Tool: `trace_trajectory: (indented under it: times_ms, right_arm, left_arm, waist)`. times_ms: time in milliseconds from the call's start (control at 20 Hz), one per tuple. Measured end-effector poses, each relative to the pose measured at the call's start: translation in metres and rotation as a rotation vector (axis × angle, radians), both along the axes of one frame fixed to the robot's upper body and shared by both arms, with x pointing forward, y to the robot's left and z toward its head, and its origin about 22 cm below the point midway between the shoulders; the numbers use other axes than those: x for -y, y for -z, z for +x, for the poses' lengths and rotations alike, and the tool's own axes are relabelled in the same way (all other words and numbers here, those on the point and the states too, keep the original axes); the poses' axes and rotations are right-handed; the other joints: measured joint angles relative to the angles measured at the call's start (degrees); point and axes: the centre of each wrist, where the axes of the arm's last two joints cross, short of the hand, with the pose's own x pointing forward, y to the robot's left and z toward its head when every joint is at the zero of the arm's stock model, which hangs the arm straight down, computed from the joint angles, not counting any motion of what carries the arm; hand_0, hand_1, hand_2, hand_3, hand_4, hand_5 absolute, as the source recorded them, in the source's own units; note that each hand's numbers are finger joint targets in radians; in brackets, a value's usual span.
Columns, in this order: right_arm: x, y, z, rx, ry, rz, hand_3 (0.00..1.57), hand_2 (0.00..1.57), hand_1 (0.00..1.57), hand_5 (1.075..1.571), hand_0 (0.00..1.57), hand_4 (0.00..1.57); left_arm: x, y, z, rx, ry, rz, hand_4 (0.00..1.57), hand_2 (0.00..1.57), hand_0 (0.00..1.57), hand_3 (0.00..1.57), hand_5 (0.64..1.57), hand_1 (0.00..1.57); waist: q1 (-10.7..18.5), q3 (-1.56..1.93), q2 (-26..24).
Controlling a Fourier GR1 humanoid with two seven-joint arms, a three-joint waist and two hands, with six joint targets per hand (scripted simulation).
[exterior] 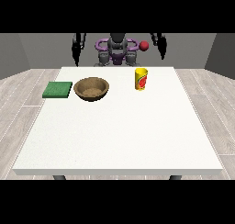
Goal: Pick the cup and pour the ball into the bowl, then pick the bowl and place it on the pad
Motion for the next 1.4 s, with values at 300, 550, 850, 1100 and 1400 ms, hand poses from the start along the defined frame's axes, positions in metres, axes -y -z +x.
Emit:
trace_trajectory:
  times_ms: [300,550,850,1100,1400]
  right_arm:
    - [0.006,-0.021,0.002,0.022,0.002,-0.02,0.0,0.0,0.0,1.533,0.0,0.87]
    - [0.002,-0.031,-0.013,-0.117,0.065,0.113,0.0,0.0,0.0,1.532,0.0,0.86]
    - [0.003,-0.074,-0.017,-0.103,0.089,0.149,0.0,0.0,0.0,1.548,0.0,0.76]
    - [-0.003,-0.095,-0.011,0.041,0.065,0.157,0.0,0.0,0.0,1.546,0.0,0.72]
    - [-0.007,-0.094,0.005,0.211,0.023,0.166,0.0,0.0,0.0,1.539,0.0,0.68]
  left_arm:
    - [-0.006,-0.02,0.0,0.011,-0.001,0.019,0.66,0.0,0.0,0.0,1.566,0.0]
    - [0.018,-0.022,-0.016,-0.162,-0.009,-0.167,0.64,0.0,0.0,0.0,1.564,0.0]
    - [0.039,-0.068,-0.018,-0.149,-0.006,-0.214,0.56,0.0,0.0,0.0,1.555,0.0]
    - [0.054,-0.076,-0.006,-0.016,-0.003,-0.186,0.59,0.0,0.0,0.0,1.55,0.0]
    - [0.054,-0.072,0.018,0.176,-0.008,-0.134,0.57,0.0,0.0,0.0,1.507,0.0]
  waist:
    - [0.1,-0.61,-10.39]
    - [-1.7,-0.86,-21.15]
    - [-2.32,-0.92,-19.79]
    - [-3.57,-0.94,-10.66]
    - [-4.46,-0.95,1.74]
